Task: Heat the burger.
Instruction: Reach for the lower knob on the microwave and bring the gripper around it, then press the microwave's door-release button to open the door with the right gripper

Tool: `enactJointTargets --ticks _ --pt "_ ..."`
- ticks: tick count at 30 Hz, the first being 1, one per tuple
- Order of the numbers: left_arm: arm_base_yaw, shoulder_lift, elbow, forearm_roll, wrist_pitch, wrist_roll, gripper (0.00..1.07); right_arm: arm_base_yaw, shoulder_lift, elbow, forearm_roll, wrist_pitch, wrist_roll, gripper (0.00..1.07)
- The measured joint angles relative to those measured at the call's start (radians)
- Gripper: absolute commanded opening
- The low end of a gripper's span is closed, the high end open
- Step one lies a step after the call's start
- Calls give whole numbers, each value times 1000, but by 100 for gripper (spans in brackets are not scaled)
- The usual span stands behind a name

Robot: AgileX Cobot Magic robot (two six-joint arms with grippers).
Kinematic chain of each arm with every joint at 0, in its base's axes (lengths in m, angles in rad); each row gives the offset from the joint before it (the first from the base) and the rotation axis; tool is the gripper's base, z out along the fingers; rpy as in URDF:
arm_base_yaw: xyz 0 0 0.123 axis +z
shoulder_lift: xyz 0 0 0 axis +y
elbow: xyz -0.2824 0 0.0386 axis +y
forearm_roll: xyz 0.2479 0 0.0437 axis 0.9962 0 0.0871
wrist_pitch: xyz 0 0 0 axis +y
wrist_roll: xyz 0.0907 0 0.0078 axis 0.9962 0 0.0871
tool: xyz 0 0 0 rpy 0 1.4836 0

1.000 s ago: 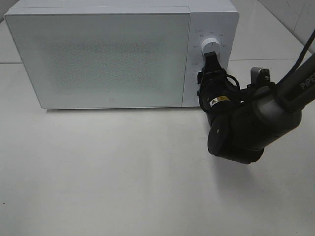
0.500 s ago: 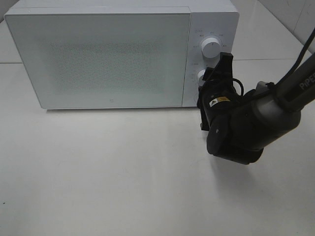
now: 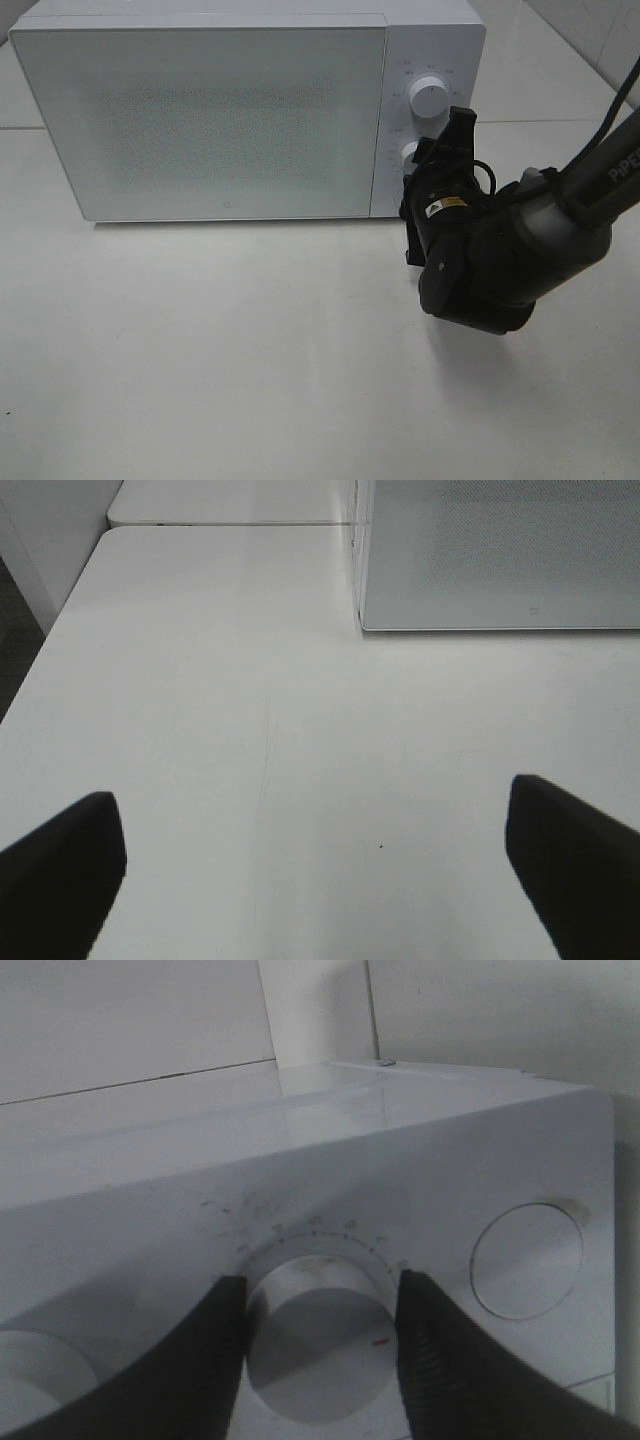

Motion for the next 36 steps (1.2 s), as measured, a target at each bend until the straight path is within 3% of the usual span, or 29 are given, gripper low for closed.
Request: enactJointTargets --ticks 9,12,13,14,15,17,18,22,36 --pt "0 0 0 0 0 0 98 0 0 0 0 0 -22 25" --pt "0 0 0 0 0 0 98 0 0 0 0 0 -36 34" --pt "0 0 0 0 0 0 98 0 0 0 0 -1 -49 41" --pt "0 0 0 0 0 0 98 0 0 0 0 -1 -49 41" --pt "0 0 0 0 0 0 98 0 0 0 0 -1 -58 50" --pt "0 0 0 0 0 0 98 0 0 0 -1 -1 -64 54" --pt "0 0 0 0 0 0 98 0 0 0 -1 -2 -72 62" --pt "0 0 0 0 0 0 98 0 -17 11 -5 -3 -114 72" --pt "0 0 0 0 0 0 98 0 -148 117 -75 161 -330 73"
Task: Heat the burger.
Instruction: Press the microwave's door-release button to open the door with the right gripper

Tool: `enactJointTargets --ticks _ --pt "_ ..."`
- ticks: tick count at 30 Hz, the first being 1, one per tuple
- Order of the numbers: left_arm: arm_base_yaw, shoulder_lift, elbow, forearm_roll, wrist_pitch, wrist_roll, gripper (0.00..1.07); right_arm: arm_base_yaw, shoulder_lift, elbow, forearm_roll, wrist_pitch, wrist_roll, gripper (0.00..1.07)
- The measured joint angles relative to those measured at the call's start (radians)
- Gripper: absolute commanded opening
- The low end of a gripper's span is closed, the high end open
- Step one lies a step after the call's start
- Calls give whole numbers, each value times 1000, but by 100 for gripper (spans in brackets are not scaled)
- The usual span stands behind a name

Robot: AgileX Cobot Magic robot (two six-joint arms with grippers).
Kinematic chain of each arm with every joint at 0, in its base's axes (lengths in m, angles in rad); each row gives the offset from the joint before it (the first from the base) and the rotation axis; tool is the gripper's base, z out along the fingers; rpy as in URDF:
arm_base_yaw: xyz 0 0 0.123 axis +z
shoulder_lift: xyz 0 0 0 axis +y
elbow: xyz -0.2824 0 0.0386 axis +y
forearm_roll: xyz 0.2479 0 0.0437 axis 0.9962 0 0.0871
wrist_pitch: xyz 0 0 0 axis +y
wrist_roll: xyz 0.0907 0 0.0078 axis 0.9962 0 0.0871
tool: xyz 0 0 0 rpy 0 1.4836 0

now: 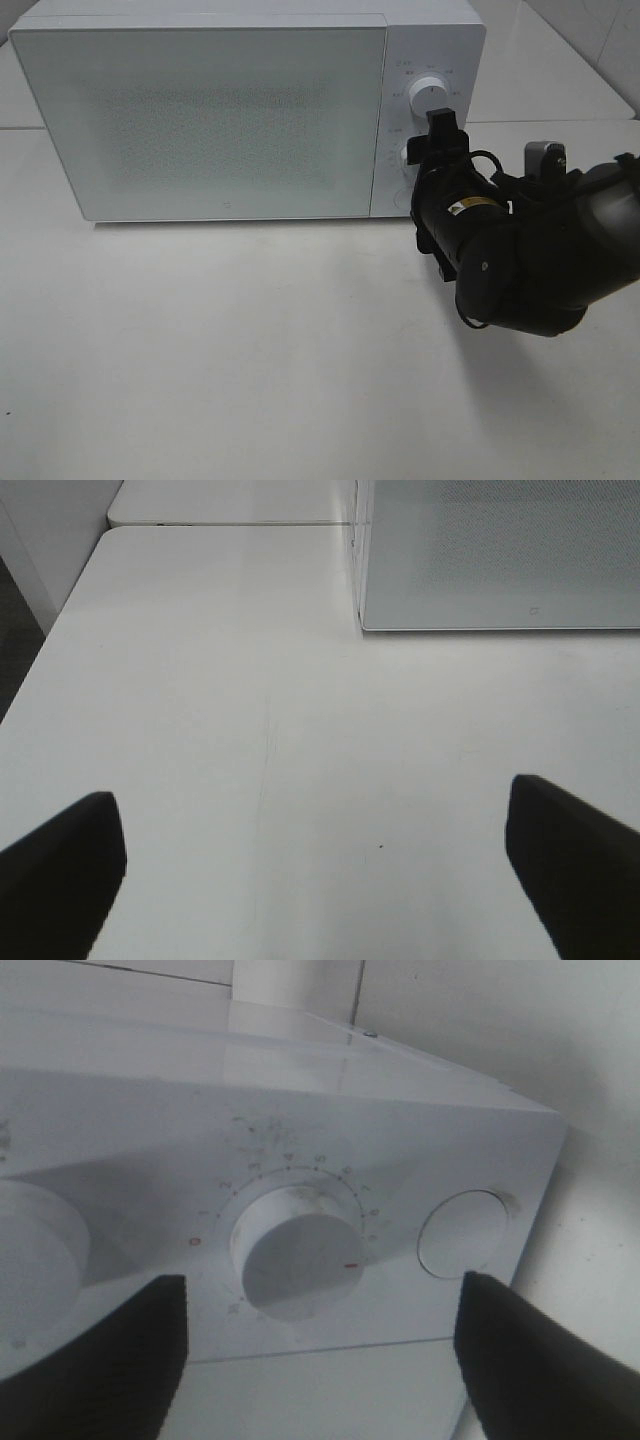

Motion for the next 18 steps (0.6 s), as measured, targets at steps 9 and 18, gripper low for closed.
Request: enactJointTargets --ticks 9,18 --pt "0 0 0 0 0 0 98 0 -144 48 -15 226 -346 73" --pt "0 0 0 0 0 0 98 -80 -284 52 -158 592 -832 72"
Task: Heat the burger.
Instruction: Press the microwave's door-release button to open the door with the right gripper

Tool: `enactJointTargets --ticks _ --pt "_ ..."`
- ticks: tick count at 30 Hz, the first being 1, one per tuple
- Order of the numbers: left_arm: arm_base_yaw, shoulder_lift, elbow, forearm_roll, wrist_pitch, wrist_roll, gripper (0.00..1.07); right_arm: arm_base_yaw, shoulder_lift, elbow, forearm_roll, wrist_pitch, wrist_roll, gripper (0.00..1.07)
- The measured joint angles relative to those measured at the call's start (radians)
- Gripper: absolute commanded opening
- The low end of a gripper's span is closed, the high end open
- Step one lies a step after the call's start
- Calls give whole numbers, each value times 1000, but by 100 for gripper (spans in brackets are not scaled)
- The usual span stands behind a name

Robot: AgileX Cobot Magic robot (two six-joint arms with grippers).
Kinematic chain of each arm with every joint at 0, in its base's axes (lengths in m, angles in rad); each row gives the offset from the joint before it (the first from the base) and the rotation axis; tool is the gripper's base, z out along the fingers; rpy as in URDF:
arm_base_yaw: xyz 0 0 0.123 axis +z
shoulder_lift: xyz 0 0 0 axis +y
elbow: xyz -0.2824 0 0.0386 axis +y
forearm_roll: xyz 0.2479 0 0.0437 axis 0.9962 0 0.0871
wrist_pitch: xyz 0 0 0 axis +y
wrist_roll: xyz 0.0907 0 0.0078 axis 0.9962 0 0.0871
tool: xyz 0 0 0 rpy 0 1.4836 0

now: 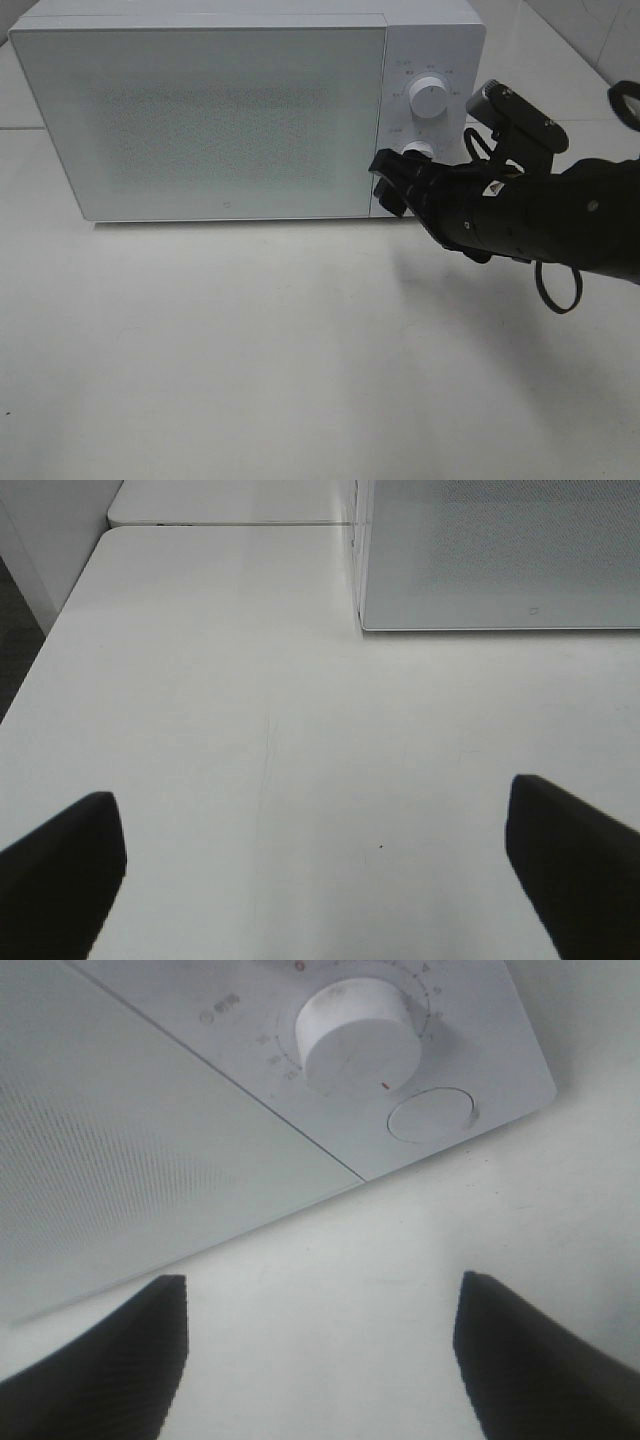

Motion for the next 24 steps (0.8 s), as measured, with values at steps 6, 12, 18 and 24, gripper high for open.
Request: enactJointTargets --ticks 6,12,18,24 --pt "0 0 0 0 0 0 98 -48 -50 0 -51 174 -179 72" --pt "0 0 0 0 0 0 98 -96 -108 0 -105 362 -310 76" --pt "0 0 0 1 0 0 98 -98 -208 0 -217 540 -344 78" --pt "0 0 0 1 0 0 98 -99 -302 0 -280 714 -346 77"
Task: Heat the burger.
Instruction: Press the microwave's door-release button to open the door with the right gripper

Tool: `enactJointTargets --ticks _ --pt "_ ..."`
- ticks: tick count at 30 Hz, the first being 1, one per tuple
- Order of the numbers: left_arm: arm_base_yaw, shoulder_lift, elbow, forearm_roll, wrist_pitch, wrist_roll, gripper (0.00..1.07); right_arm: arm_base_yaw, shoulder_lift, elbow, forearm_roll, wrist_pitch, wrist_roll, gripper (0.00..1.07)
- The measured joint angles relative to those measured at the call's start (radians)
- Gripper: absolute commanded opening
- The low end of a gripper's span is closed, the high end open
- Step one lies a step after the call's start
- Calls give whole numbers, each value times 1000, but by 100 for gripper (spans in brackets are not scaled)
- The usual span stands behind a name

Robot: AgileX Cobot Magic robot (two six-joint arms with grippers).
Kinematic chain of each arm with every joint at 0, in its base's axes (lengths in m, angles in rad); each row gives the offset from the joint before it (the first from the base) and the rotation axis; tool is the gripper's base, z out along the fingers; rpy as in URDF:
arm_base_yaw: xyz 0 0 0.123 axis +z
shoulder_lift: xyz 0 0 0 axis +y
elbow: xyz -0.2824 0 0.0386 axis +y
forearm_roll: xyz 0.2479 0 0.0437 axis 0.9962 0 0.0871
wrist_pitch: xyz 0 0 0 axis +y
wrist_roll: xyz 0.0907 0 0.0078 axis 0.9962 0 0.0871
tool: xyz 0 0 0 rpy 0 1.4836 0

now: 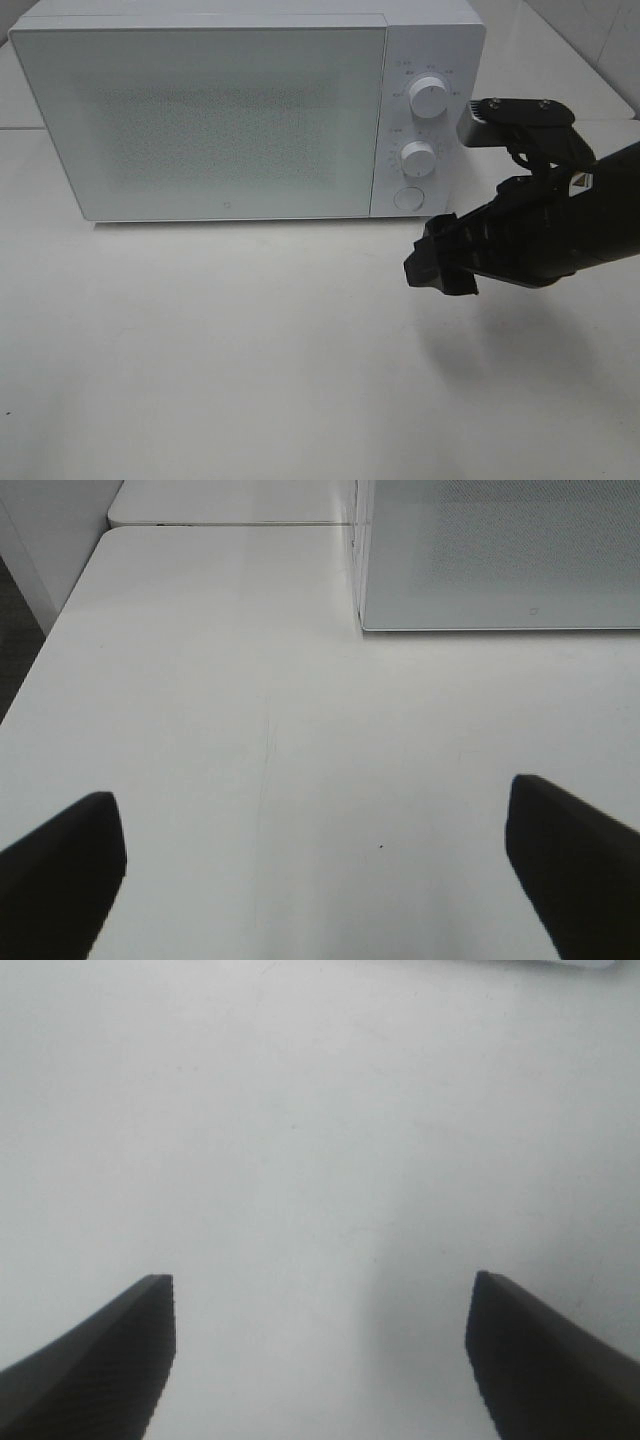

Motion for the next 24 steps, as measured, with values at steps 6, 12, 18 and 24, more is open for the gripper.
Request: enactJointTargets --ticks 6,12,18,24 --pt "0 0 0 0 0 0 98 0 -98 0 -48 183 0 76" --pt "0 0 0 0 0 0 98 0 -196 0 -66 310 0 76" --pt "0 0 0 0 0 0 98 0 -337 -2 -72 427 0 76" --pt "0 0 0 0 0 0 98 0 -531 -2 -78 562 0 76"
